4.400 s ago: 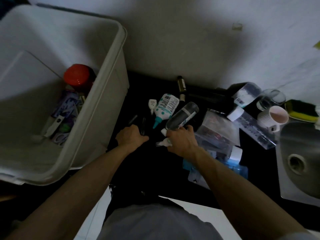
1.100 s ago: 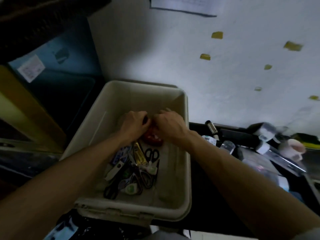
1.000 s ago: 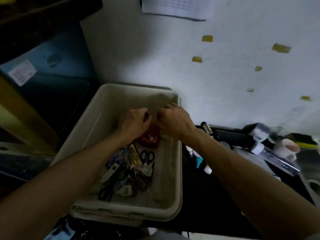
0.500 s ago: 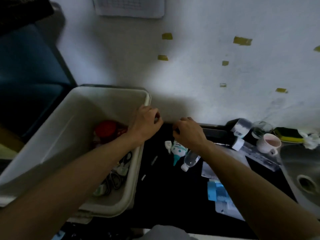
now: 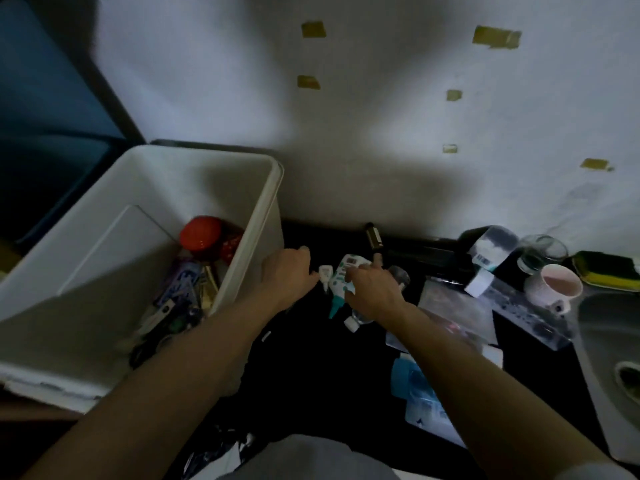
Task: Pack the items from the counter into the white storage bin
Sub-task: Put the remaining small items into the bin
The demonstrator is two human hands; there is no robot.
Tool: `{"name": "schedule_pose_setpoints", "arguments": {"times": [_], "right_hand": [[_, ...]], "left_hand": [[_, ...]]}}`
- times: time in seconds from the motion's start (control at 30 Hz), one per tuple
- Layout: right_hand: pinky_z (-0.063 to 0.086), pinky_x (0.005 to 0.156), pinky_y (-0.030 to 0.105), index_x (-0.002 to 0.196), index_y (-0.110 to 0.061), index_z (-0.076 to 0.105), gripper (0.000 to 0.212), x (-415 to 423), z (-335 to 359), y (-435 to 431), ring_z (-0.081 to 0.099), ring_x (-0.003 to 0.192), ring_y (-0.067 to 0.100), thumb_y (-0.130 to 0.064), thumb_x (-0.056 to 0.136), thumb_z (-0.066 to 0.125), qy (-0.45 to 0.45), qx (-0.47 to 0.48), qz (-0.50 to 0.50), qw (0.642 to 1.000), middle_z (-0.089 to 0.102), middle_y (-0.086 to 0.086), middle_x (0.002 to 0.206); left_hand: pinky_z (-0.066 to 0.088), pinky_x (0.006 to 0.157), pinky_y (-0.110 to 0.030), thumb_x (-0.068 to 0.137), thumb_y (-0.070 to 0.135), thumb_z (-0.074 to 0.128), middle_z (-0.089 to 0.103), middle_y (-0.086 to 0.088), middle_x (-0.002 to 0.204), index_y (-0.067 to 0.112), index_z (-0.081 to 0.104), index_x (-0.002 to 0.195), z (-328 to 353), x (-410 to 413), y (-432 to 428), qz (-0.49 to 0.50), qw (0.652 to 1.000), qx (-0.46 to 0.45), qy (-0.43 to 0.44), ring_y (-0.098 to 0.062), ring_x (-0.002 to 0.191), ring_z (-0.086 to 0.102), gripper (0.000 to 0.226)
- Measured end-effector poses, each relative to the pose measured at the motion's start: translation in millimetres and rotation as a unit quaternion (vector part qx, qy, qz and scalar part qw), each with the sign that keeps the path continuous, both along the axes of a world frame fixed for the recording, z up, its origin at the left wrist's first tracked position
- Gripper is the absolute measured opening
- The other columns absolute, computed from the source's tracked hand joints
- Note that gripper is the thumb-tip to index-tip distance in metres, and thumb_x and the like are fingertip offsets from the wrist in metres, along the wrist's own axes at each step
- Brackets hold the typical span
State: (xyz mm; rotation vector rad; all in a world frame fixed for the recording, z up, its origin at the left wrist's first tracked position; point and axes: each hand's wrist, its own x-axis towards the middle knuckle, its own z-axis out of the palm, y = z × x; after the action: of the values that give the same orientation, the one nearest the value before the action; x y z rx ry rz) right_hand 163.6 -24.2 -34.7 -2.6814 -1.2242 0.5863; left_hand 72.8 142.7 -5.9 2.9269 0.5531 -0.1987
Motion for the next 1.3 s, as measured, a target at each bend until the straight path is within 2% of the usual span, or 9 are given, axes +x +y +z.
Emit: {"name": "schedule_pose_setpoints", "arguments": {"times": [0.1, 0.2, 0.3, 0.47, 0.63, 0.83, 0.97, 1.13, 1.3], "right_hand": [[0.044, 0.098, 0.046, 0.131, -0.012, 0.052, 0.042, 9, -13, 1, 0.045, 0.123, 0.035, -0.031, 0.093, 0.057, 0.018, 0.006, 0.012, 1.0, 0.055, 0.013, 0.133], [0.042, 0.098, 0.043, 0.137, -0.01, 0.047, 0.049, 20, -26, 5, 0.045, 0.124, 0.035, -0.031, 0.094, 0.057, 0.03, 0.007, 0.029, 0.999, 0.053, 0.014, 0.135], [0.038, 0.101, 0.041, 0.141, -0.008, 0.043, 0.054, 31, -34, 16, 0.044, 0.126, 0.034, -0.031, 0.094, 0.057, 0.041, 0.008, 0.045, 0.998, 0.052, 0.014, 0.137], [0.041, 0.097, 0.04, 0.134, -0.005, 0.047, 0.054, 36, -55, 40, 0.049, 0.12, 0.035, -0.03, 0.088, 0.063, 0.049, 0.019, 0.064, 0.997, 0.058, 0.016, 0.128], [0.033, 0.107, 0.042, 0.144, -0.007, 0.039, 0.065, 41, -75, 57, 0.044, 0.127, 0.037, -0.034, 0.089, 0.061, 0.031, -0.019, 0.09, 0.995, 0.054, 0.018, 0.134], [0.03, 0.109, 0.045, 0.151, -0.014, 0.029, 0.07, 53, -86, 73, 0.042, 0.128, 0.035, -0.041, 0.092, 0.055, 0.004, -0.066, 0.122, 0.99, 0.051, 0.017, 0.138], [0.026, 0.112, 0.049, 0.152, -0.014, 0.027, 0.079, 46, -96, 81, 0.044, 0.127, 0.037, -0.048, 0.088, 0.06, -0.016, -0.08, 0.111, 0.991, 0.051, 0.017, 0.138], [0.019, 0.115, 0.052, 0.146, -0.018, 0.036, 0.069, 32, -102, 90, 0.044, 0.126, 0.036, -0.044, 0.088, 0.062, -0.026, -0.086, 0.103, 0.991, 0.054, 0.016, 0.134], [0.016, 0.116, 0.053, 0.146, -0.022, 0.036, 0.069, 21, -98, 94, 0.043, 0.128, 0.035, -0.038, 0.086, 0.065, -0.023, -0.084, 0.121, 0.989, 0.056, 0.014, 0.132]], "left_hand": [[0.051, 0.063, -0.033, 0.093, 0.04, 0.055, 0.063, -0.008, 0.094, 0.011, 0.053, 0.1, -20, -6, 3, 0.031, 0.998, -0.028, 0.049, -0.025, 0.082, 0.061, 0.03], [0.051, 0.064, -0.034, 0.093, 0.039, 0.055, 0.065, -0.01, 0.094, 0.011, 0.054, 0.094, -40, -13, 10, 0.049, 0.994, -0.037, 0.089, -0.025, 0.079, 0.061, 0.028], [0.039, 0.058, -0.029, 0.096, 0.041, 0.052, 0.066, -0.012, 0.092, 0.012, 0.053, 0.086, -57, -17, 14, 0.07, 0.988, -0.044, 0.131, -0.024, 0.073, 0.056, 0.031], [0.037, 0.065, -0.029, 0.096, 0.034, 0.053, 0.065, -0.011, 0.105, 0.007, 0.059, 0.105, -72, -15, 16, 0.11, 0.979, -0.051, 0.166, -0.025, 0.088, 0.061, 0.029], [0.045, 0.069, -0.033, 0.093, 0.025, 0.056, 0.065, -0.014, 0.111, 0.005, 0.056, 0.112, -87, -9, 14, 0.132, 0.968, -0.074, 0.199, -0.03, 0.097, 0.064, 0.027], [0.05, 0.081, -0.037, 0.095, 0.02, 0.052, 0.064, -0.012, 0.121, 0.009, 0.056, 0.122, -100, -11, 10, 0.137, 0.96, -0.028, 0.244, -0.03, 0.11, 0.063, 0.03], [0.051, 0.081, -0.037, 0.096, 0.021, 0.05, 0.064, -0.009, 0.123, 0.012, 0.051, 0.128, -108, -17, 8, 0.12, 0.96, -0.002, 0.252, -0.028, 0.11, 0.064, 0.033], [0.051, 0.084, -0.038, 0.098, 0.015, 0.044, 0.064, -0.01, 0.122, 0.011, 0.058, 0.123, -109, -16, 9, 0.107, 0.962, -0.001, 0.253, -0.028, 0.112, 0.063, 0.029], [0.048, 0.075, -0.032, 0.097, 0.021, 0.049, 0.067, -0.007, 0.116, 0.014, 0.065, 0.114, -112, -18, 4, 0.107, 0.962, -0.007, 0.253, -0.025, 0.106, 0.065, 0.024]]}}
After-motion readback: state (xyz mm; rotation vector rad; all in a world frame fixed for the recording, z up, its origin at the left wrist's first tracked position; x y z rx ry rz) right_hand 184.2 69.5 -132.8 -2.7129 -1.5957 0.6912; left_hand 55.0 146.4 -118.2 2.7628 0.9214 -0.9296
